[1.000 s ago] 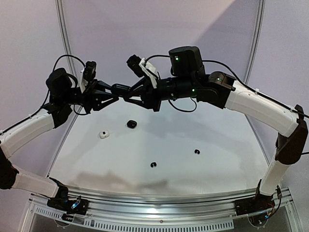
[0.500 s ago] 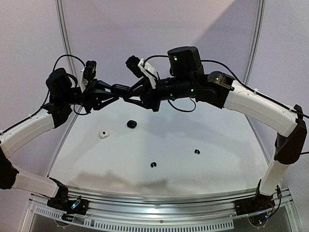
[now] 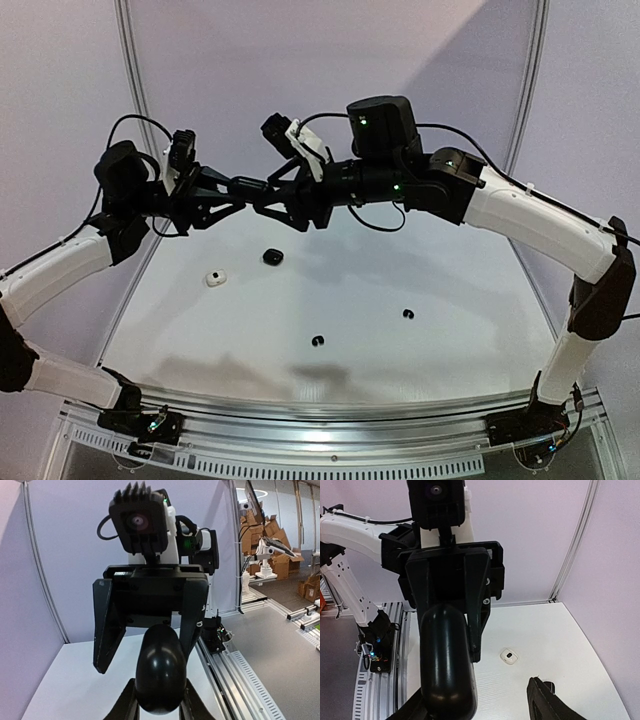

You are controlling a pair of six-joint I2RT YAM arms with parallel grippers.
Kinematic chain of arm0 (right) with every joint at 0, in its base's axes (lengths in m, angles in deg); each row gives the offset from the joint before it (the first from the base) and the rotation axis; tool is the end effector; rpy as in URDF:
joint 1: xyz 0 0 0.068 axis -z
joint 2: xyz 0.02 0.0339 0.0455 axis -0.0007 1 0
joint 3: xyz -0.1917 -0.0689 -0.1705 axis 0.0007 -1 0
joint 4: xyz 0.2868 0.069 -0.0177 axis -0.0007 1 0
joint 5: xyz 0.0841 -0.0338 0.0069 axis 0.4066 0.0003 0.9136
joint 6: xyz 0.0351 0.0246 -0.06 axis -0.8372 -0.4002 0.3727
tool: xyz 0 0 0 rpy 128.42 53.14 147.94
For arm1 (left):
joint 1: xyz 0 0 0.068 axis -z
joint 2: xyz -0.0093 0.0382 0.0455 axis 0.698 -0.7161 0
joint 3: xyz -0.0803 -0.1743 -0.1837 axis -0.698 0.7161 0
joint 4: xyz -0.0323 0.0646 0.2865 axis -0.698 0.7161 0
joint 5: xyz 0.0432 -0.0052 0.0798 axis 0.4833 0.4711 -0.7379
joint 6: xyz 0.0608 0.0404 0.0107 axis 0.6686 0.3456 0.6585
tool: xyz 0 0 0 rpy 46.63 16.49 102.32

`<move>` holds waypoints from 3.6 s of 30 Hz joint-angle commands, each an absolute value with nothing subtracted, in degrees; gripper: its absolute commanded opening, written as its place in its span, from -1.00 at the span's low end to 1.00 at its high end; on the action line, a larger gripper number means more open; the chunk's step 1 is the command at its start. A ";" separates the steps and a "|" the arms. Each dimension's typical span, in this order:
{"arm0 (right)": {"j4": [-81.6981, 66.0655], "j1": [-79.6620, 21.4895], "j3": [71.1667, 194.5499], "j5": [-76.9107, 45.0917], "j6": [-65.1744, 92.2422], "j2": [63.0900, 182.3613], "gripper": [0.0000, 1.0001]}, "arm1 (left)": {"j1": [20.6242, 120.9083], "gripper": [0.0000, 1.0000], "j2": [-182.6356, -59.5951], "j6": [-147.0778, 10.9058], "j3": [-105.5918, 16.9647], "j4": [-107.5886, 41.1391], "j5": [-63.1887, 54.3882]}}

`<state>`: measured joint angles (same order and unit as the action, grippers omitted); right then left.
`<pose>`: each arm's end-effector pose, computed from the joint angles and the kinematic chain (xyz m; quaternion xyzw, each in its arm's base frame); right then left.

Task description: Insert the wireless bluetooth earbuds into the charging case

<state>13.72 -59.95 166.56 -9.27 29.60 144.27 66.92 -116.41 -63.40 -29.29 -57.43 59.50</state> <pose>0.2255 0.4208 0.4207 -0.5104 0.6069 0.3469 0.5008 0.2663 -0.1747 0.3686 0.5249 0.4366 -0.5165 0.5168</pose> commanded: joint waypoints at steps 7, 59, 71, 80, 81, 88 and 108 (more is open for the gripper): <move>13.63 -59.77 169.54 -11.51 29.22 146.55 0.20 | 66.86 -1.00 -114.20 -37.19 -29.10 -47.64 60.68; 11.49 -55.33 172.17 -5.54 21.90 148.87 0.15 | 66.29 -1.00 -113.69 -32.58 -29.38 -41.81 58.71; 8.75 -54.69 173.79 0.78 16.50 149.02 0.29 | 66.00 -1.00 -114.88 -54.75 -27.60 -50.06 56.79; 0.43 -52.31 173.98 3.90 9.10 147.37 0.50 | 66.02 -1.00 -115.05 -58.32 -27.26 -50.46 56.31; -0.65 -51.61 173.74 3.78 7.54 146.61 0.51 | 65.98 -1.00 -115.05 -58.66 -27.13 -50.57 56.03; 8.09 -46.27 172.69 -9.89 0.89 141.37 0.51 | 65.98 -1.00 -115.23 -61.95 -25.69 -53.74 55.15; 45.19 -27.83 140.60 -22.74 -1.24 142.02 0.12 | 65.30 -1.00 -116.02 -62.84 -24.60 -55.88 54.61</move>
